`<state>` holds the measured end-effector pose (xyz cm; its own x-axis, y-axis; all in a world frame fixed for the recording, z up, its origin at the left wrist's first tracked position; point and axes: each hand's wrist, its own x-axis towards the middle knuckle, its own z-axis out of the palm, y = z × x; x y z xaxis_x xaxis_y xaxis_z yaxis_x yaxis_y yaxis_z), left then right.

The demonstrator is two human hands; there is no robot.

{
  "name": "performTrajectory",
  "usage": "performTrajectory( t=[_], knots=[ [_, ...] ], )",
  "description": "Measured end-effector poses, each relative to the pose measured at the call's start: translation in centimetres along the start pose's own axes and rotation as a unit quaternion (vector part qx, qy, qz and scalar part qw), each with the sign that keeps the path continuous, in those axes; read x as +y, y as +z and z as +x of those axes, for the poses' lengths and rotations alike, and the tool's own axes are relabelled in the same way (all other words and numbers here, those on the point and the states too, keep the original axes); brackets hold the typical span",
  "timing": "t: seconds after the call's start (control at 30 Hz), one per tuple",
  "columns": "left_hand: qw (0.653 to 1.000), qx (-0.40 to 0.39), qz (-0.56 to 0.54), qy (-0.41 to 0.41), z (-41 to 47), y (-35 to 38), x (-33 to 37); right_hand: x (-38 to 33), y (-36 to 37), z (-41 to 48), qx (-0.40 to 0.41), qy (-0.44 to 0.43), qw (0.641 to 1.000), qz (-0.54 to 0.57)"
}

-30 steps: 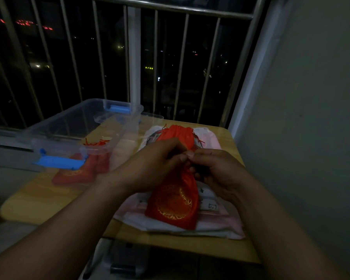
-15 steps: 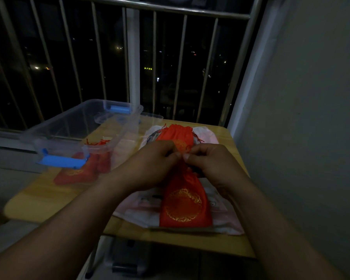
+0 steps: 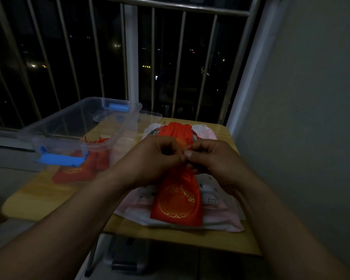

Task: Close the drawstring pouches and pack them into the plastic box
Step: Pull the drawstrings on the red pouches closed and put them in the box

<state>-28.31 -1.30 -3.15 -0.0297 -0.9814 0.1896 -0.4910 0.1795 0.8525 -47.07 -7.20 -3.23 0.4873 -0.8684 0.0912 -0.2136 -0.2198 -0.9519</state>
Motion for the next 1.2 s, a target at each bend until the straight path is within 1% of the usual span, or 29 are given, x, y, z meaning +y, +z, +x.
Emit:
performTrajectory(
  t=[0.2, 0.33, 0.5, 0.67, 0.8, 0.97, 1.1, 1.2],
  knots=[
    [0.999, 0.010, 0.028, 0.035, 0.1, 0.1, -0.4, -0.1, -0.4, -0.1, -0.016, -0.003, 1.000, 0.006],
    [0.998, -0.005, 0.052, 0.036, 0.1, 0.1, -0.7, -0.1, -0.4, -0.3, -0.015, -0.029, 0.999, -0.035],
    [0.993, 0.003, 0.112, 0.042, 0.2, 0.3, -1.1, 0.1, 0.6, -0.2, 0.040, -0.092, 0.984, -0.145],
    [0.986, 0.022, 0.157, 0.051, 0.5, 0.4, -1.0, 0.2, 1.1, -0.3, 0.081, -0.129, 0.971, -0.183],
    [0.990, 0.011, 0.132, 0.044, 0.5, 0.2, -0.9, 0.2, 1.4, -0.5, 0.080, -0.148, 0.964, -0.204],
    [0.998, -0.007, 0.051, 0.023, 0.3, 0.0, -0.8, 0.1, 1.4, -0.6, 0.063, -0.172, 0.963, -0.199],
    [0.997, 0.014, 0.070, 0.017, 0.4, 0.7, -0.9, 0.3, 1.4, -0.6, 0.063, -0.184, 0.953, -0.233],
    [0.994, 0.012, 0.108, 0.028, 0.4, 0.9, -0.7, 0.3, 1.7, -0.7, 0.064, -0.212, 0.932, -0.287]
  ],
)
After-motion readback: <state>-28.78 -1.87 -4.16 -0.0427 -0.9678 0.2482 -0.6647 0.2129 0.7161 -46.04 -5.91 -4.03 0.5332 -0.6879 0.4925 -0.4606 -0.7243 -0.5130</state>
